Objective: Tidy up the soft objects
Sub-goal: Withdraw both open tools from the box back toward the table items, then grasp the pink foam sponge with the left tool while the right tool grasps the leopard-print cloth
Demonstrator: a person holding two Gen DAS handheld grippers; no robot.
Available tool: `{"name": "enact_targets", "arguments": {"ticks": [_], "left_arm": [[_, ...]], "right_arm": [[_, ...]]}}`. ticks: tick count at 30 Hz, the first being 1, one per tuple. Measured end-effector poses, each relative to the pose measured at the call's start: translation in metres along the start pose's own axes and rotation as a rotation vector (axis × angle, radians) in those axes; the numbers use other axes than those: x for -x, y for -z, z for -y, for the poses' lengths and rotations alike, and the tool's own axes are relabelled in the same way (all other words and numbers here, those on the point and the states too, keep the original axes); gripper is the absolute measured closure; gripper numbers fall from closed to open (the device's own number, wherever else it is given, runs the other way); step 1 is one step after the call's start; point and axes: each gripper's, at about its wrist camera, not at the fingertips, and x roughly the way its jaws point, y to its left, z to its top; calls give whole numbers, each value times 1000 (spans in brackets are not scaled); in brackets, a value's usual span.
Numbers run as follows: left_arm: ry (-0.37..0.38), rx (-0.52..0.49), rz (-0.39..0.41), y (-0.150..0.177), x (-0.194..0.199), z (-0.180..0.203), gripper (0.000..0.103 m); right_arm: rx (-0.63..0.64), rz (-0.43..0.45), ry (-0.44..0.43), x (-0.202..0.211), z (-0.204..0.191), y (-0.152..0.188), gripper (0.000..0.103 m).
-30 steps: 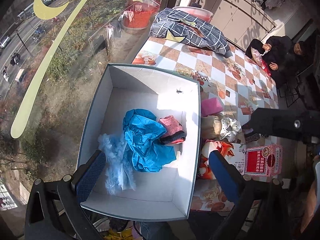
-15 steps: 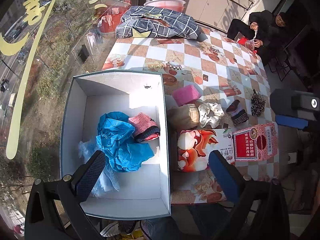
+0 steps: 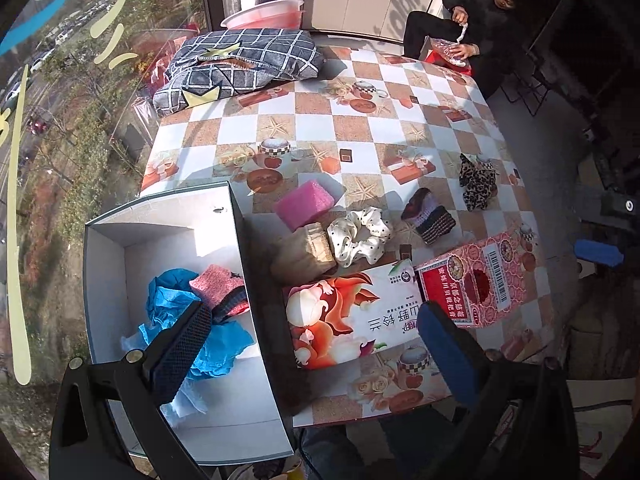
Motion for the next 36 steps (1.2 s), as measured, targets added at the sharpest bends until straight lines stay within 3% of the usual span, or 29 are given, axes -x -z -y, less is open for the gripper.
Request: {"name": "enact_targets", "arguments": {"ticks": [8, 14, 17, 21, 25, 31, 36], "left_arm": [[-32, -67, -23, -28, -19, 20, 0], [-74, -102, -92, -66, -61, 29, 0], [-64, -34, -163, -92, -91, 24, 0], [-35, 137, -258, -121, -132, 13, 0], [-87, 275, -336, -136, -174, 6, 0], [-191, 339, -407, -135, -216, 0, 0], [-213, 369, -454, -131, -238, -4, 0]], "right_arm": [[-210, 23, 31, 10, 89, -9, 1], [-294, -14, 44, -2, 135, -6, 1], [-321, -44, 44, -11, 153, -1, 1], [-348, -83, 41, -23, 172, 1, 1], [-371, -113, 40, -33, 191, 0, 1], [-361, -161, 54, -48, 212, -10, 1], [-352, -211, 56, -67, 221, -26, 1]]}}
